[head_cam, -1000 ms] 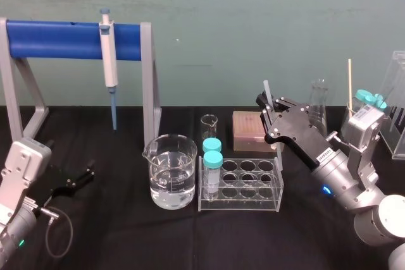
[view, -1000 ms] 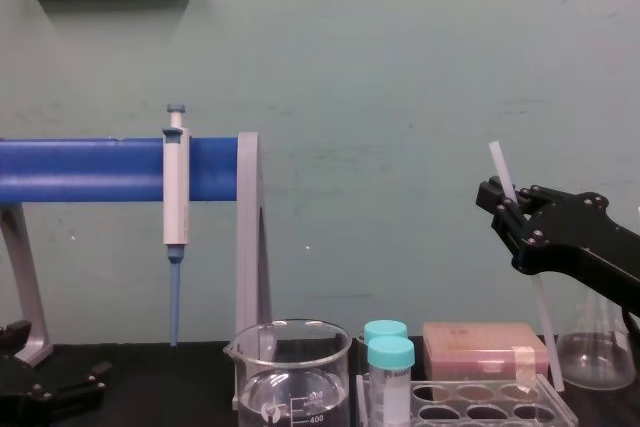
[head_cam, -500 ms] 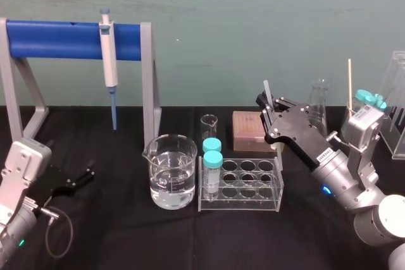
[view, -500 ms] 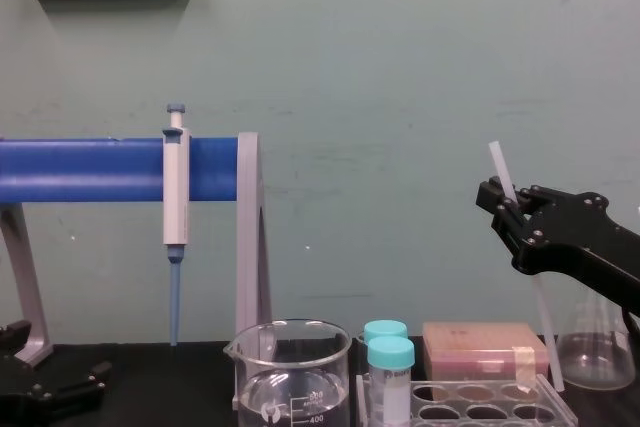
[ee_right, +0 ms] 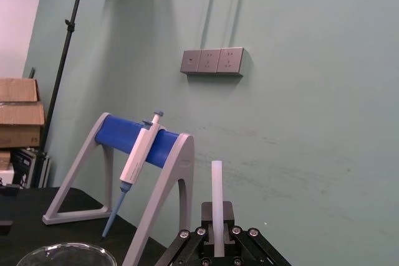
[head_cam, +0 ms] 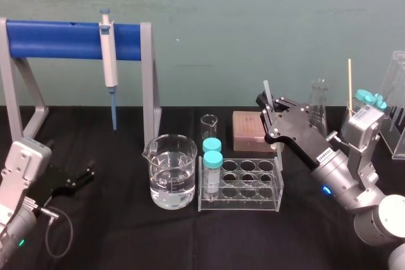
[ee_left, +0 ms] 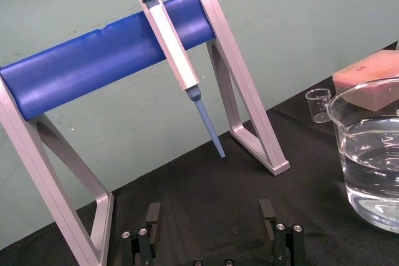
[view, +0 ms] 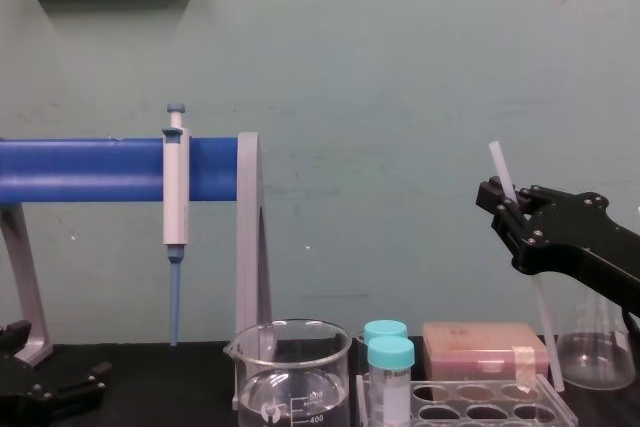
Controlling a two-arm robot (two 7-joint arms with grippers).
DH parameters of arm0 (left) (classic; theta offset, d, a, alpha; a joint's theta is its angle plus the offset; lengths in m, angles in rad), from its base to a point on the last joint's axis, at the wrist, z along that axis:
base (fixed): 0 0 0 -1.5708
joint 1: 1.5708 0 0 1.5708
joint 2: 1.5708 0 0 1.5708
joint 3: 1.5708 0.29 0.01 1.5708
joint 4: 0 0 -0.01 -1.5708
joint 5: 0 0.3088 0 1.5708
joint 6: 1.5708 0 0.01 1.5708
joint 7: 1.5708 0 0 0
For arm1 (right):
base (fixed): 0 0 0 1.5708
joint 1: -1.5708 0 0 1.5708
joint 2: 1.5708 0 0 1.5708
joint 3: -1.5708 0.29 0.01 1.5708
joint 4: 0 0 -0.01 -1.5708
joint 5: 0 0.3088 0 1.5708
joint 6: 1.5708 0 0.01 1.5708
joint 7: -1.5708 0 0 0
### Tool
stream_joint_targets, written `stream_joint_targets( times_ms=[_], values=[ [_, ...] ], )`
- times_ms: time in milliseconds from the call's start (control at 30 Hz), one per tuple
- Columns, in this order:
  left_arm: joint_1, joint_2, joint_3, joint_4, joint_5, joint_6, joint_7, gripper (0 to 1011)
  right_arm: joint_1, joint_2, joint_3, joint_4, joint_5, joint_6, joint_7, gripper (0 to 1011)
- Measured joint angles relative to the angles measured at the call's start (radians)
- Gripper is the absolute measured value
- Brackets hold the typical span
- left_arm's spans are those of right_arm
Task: Pick up the stirring rod with one hand, then place it down.
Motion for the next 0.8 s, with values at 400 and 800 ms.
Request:
stream_joint_targets(
  times_ms=[400,800],
  values=[
    [0.000,0.000,0.000,0.000,0.000,0.000,0.000,1000,0.000,0.000,0.000,0.000,0.000,0.000,0.000,68],
    [0.000,0.000,0.000,0.000,0.000,0.000,0.000,1000,0.000,0.000,0.000,0.000,0.000,0.000,0.000,68]
  ],
)
